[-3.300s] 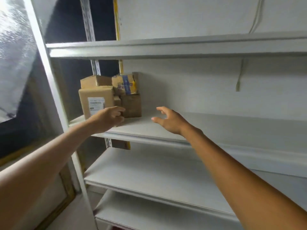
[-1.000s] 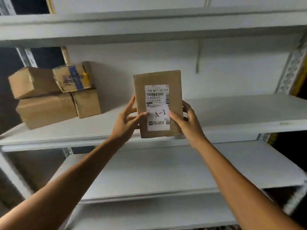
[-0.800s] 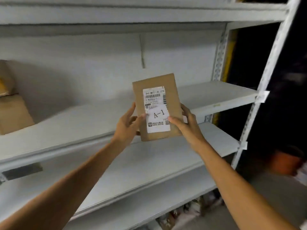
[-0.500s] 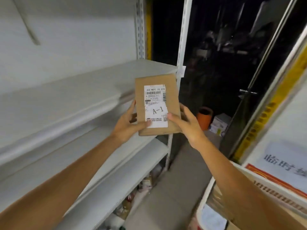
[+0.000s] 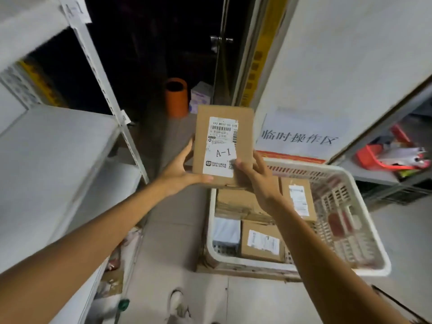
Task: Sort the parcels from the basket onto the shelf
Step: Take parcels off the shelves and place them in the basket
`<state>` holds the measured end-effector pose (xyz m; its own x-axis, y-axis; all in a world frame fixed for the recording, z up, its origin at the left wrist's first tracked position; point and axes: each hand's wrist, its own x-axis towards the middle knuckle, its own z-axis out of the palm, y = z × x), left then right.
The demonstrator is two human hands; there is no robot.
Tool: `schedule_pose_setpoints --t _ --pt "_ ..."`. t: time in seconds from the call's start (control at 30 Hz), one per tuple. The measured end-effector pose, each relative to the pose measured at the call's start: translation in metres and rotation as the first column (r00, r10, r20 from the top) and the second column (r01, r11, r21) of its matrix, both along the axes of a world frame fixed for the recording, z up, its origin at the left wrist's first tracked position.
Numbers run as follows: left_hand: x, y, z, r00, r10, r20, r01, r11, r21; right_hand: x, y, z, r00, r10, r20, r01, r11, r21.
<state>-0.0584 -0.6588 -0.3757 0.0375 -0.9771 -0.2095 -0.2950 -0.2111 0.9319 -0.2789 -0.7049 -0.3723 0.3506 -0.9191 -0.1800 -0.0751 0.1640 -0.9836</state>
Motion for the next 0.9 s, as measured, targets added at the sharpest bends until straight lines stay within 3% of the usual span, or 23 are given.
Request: schedule_pose_setpoints --t 0.23,0.63,0.9 --pt "-0.092 -0.029 -0.056 0.982 -0.169 -0.083 0.176 0.980 0.092 -0.095 0.010 -0.050 0.978 -0.201 -0.050 0.207 0.965 0.164" --pt "-0.204 -0.037 -0.088 0.992 -0.098 -0.076 0.113 0.967 0.230 -0.200 -0.013 -0.104 0.985 -0.171 -0.028 0.172 0.945 0.278" --pt "-0.227 -0.066 -0.103 0.994 -0.032 -0.108 0.063 0.954 0.294 -0.225 -0.044 -0.133 0.988 -0.149 -0.043 0.154 0.918 0.366"
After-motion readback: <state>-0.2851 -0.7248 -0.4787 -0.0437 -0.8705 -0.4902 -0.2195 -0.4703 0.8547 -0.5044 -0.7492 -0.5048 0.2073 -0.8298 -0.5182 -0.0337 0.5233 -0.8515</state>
